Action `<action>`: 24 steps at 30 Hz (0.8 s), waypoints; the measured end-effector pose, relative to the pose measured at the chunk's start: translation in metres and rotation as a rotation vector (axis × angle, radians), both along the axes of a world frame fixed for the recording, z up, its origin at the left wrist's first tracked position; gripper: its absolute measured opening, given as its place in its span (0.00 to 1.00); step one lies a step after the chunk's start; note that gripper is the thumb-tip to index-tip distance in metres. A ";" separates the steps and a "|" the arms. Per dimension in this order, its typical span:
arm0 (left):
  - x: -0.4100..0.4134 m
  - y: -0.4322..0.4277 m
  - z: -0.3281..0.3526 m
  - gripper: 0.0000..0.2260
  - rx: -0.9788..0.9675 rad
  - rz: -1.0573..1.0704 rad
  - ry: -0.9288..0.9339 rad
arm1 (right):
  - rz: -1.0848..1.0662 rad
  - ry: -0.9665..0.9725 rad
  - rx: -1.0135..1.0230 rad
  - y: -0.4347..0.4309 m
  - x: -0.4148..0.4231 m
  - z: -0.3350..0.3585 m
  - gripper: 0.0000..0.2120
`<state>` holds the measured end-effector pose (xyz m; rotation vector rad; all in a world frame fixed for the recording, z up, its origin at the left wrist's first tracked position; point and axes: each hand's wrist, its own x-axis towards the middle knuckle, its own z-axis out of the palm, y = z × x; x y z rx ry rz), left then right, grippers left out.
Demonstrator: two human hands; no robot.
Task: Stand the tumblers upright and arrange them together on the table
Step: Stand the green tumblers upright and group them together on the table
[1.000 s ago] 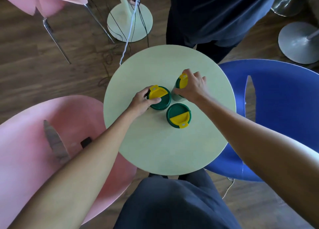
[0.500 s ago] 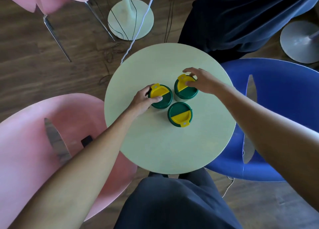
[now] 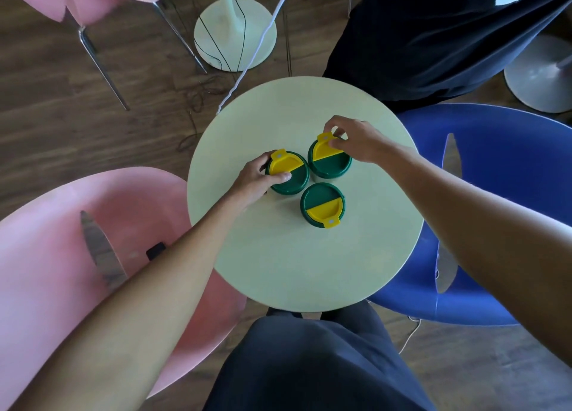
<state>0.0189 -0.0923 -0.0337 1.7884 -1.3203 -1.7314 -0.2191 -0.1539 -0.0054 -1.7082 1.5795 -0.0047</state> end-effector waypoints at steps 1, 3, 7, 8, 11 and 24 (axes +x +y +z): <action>0.000 0.000 -0.001 0.23 0.002 0.003 -0.002 | 0.002 0.000 0.001 0.000 -0.001 0.000 0.13; 0.001 0.000 -0.001 0.23 0.004 0.009 -0.002 | 0.021 -0.007 0.008 0.001 -0.003 0.001 0.15; 0.001 0.000 0.000 0.22 0.011 0.002 0.005 | 0.048 0.011 0.007 0.002 -0.004 0.001 0.16; 0.001 -0.001 0.000 0.22 0.009 -0.001 0.003 | 0.039 0.014 0.000 0.002 -0.004 0.000 0.16; 0.002 -0.004 0.002 0.22 -0.001 -0.019 -0.007 | 0.017 0.021 -0.033 0.003 -0.001 -0.001 0.16; 0.004 -0.011 0.006 0.23 0.003 -0.129 -0.032 | 0.026 0.036 -0.060 0.008 0.000 0.000 0.16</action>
